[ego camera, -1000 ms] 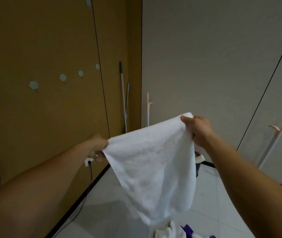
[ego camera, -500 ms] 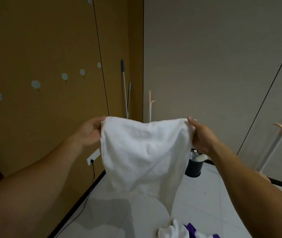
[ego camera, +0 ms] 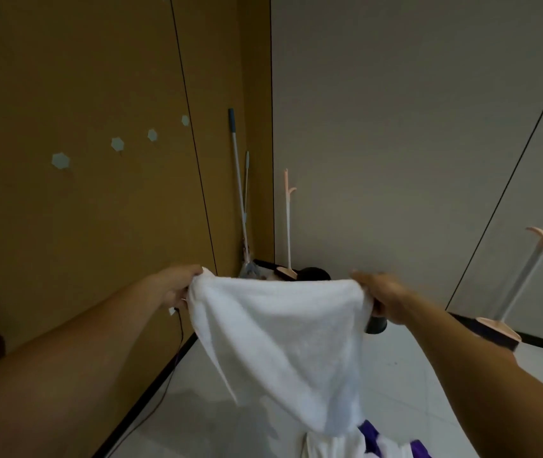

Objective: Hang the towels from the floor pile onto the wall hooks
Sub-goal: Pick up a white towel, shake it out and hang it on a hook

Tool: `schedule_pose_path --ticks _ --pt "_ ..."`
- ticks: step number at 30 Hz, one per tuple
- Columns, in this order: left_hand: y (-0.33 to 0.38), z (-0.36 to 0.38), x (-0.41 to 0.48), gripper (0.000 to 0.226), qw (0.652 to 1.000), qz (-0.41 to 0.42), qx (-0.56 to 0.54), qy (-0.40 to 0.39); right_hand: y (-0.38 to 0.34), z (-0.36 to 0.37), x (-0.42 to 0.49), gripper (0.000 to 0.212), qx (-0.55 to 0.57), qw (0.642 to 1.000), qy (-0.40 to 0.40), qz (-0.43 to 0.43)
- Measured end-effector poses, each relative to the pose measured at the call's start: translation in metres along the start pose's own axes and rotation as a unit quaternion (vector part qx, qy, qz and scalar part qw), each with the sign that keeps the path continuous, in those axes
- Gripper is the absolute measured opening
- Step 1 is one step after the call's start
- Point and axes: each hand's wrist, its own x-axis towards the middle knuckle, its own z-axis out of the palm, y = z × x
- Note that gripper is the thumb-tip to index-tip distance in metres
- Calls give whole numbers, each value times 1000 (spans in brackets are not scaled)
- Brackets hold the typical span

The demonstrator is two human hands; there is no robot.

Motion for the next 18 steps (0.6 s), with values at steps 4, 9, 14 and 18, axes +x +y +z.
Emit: schedule_pose_path --ticks 4,9,14,18 --pt "7 -3 6 27 997 -1 -81 0 -14 -7 -2 33 113 993 3 -29" --pt "11 -22 13 11 993 43 -106 40 -22 -11 -11 8 125 987 -83 -58" --pt "6 -42 14 13 992 39 -56 108 -32 3 -5 27 8 993 14 -119" --pt "4 -49 8 14 991 41 -29 127 -36 18 1 19 -73 985 56 -148"
